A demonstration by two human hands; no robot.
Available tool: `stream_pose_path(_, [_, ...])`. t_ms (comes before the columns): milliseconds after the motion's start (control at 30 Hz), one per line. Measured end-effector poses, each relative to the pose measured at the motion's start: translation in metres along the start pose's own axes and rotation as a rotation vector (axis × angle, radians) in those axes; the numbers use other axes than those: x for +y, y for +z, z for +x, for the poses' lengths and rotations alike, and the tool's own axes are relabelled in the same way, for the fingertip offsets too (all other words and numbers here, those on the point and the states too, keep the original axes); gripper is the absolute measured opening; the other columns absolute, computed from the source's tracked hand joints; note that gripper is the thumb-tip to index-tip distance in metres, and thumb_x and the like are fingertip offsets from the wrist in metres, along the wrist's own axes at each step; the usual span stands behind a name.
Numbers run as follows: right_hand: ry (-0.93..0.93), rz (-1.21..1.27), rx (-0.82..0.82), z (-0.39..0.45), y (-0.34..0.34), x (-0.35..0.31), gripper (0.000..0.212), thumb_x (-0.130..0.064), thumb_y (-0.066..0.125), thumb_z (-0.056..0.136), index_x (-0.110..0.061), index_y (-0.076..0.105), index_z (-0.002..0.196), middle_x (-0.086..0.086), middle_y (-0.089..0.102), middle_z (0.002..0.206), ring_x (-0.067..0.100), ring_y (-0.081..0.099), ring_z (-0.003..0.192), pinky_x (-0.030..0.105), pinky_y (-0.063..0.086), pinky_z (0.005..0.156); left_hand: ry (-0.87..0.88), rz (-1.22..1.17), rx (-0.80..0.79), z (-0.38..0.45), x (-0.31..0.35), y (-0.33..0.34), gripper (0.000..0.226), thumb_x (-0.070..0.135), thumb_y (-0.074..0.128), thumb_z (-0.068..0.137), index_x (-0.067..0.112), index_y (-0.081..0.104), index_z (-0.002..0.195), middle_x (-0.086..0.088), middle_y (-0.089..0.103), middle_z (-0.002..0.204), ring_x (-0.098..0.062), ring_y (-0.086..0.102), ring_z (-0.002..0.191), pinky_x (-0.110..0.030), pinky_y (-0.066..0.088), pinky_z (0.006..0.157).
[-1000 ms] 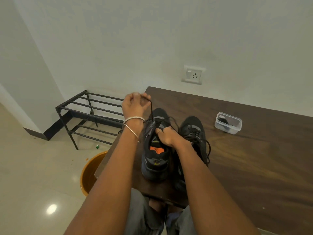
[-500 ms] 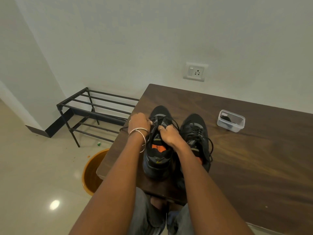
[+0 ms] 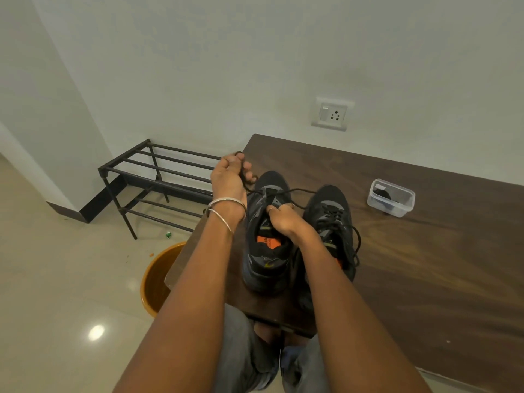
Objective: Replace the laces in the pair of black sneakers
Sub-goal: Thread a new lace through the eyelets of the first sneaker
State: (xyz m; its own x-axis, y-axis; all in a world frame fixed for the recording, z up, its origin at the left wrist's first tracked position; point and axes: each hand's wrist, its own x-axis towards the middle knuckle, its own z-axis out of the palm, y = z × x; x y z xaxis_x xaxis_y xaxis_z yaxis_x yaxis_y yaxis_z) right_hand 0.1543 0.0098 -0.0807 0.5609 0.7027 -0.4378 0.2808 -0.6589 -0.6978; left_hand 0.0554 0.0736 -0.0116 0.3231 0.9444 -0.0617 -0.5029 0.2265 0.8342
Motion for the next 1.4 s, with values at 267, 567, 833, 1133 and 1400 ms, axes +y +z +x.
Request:
stream_pose_path(267, [-0.029,-0.026,-0.006,0.003,-0.002,-0.002,0.065,-0.041,0.036,0.099,0.006,0.039,0.143,0.024,0.037,0.149,0.04,0.04,0.134,0.05,0.036,0.111,0.09,1.473,-0.124,0.003,-0.022,-0.007,0.021,0.021,0.064,0.091,0.002,0.071,0.088,-0.017,0.067,0.09,-0.031,0.064,0.09,-0.03,0.044,0.071])
stream_pose_path(567, [-0.036,-0.032,-0.012,0.0,-0.003,-0.002,0.062,-0.039,0.035,0.097,0.004,0.043,0.141,0.023,0.04,0.147,0.04,0.043,0.131,0.051,0.038,0.109,0.035,1.496,-0.035,-0.002,-0.017,-0.002,0.024,0.02,0.055,0.096,0.001,0.066,0.103,-0.016,0.065,0.105,-0.027,0.06,0.092,-0.029,0.041,0.073])
stream_pose_path(833, [-0.029,-0.021,-0.022,-0.002,-0.003,-0.003,0.058,-0.035,0.035,0.1,0.007,0.043,0.14,0.022,0.022,0.156,0.041,0.04,0.131,0.048,0.035,0.112,-0.035,-0.137,0.106,0.013,0.011,-0.01,0.025,0.007,0.035,0.102,0.015,0.049,0.084,-0.001,0.07,0.072,-0.018,0.065,0.073,-0.026,0.048,0.06])
stream_pose_path(1133, [-0.035,0.001,-0.014,0.0,-0.005,-0.004,0.055,-0.037,0.039,0.099,0.001,0.048,0.138,0.021,0.038,0.15,0.038,0.046,0.129,0.047,0.039,0.11,0.147,1.415,-0.164,0.016,-0.026,-0.014,0.02,0.023,0.063,0.091,0.005,0.071,0.093,-0.011,0.069,0.092,-0.026,0.064,0.088,-0.032,0.047,0.08])
stream_pose_path(1400, [-0.024,0.006,-0.016,-0.004,-0.007,-0.007,0.054,-0.034,0.038,0.1,0.002,0.047,0.139,0.021,0.034,0.153,0.039,0.045,0.13,0.046,0.039,0.111,0.069,1.464,-0.149,0.016,-0.021,-0.015,0.031,0.024,0.056,0.095,0.009,0.052,0.068,-0.004,0.051,0.066,-0.023,0.055,0.069,-0.031,0.041,0.064])
